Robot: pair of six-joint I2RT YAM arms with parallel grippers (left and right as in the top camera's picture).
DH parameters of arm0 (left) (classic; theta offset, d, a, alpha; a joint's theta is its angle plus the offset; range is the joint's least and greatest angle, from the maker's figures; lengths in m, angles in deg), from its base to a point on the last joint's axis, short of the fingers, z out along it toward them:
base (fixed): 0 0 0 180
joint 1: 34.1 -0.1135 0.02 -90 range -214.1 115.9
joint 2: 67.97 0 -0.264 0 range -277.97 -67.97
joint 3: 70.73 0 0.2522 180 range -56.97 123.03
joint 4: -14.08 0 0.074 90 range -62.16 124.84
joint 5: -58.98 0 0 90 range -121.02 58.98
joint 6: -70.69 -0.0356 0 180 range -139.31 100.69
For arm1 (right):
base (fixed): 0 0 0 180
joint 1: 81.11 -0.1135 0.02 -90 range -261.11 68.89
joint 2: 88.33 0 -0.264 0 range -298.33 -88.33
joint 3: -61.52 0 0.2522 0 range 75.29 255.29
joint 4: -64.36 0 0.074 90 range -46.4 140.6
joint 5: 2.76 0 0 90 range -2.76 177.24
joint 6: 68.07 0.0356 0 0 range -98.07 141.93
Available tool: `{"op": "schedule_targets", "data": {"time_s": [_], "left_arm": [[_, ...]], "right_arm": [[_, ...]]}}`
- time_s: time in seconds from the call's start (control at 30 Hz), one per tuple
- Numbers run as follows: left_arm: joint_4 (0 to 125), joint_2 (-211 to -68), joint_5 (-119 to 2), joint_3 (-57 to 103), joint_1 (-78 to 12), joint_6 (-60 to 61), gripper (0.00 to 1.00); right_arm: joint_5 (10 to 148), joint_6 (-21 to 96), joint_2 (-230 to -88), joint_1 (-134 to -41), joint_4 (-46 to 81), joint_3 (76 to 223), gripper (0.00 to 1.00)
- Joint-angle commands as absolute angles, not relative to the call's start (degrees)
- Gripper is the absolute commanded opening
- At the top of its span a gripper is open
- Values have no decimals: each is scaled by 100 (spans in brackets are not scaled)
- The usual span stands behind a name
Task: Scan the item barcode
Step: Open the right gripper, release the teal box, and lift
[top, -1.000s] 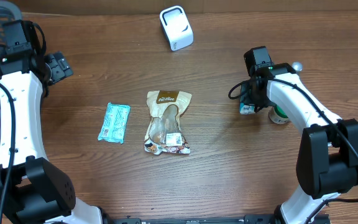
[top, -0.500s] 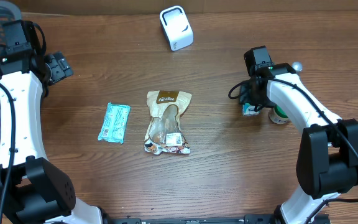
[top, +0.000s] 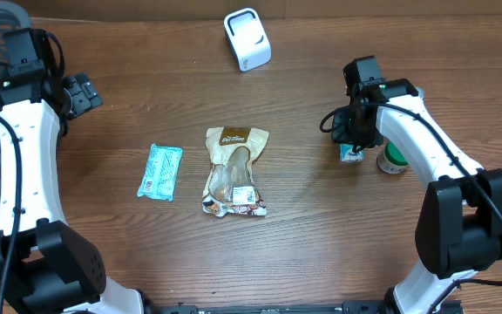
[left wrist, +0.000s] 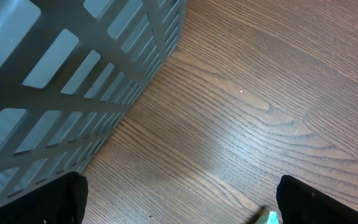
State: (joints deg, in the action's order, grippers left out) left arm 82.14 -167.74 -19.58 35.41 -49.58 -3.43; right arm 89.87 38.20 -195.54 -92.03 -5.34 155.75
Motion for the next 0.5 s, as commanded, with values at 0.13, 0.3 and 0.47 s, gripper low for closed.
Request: {"op": "schedule_targets", "data": {"time_s": [0.13, 0.3, 0.47], "left_arm": [[8201, -16721, -1886, 3642, -4939, -409, 100], [8201, -16721, -1886, 3642, -4941, -409, 99], [8201, -16721, -1886, 3642, -4941, -409, 100]], "right_arm": [[8690, 3820, -19517, -9236, -130, 15359, 38], [8196, 3602, -19517, -9240, 310, 15027, 35], [7811, 3363, -19517, -9240, 876, 14679, 33]]}}
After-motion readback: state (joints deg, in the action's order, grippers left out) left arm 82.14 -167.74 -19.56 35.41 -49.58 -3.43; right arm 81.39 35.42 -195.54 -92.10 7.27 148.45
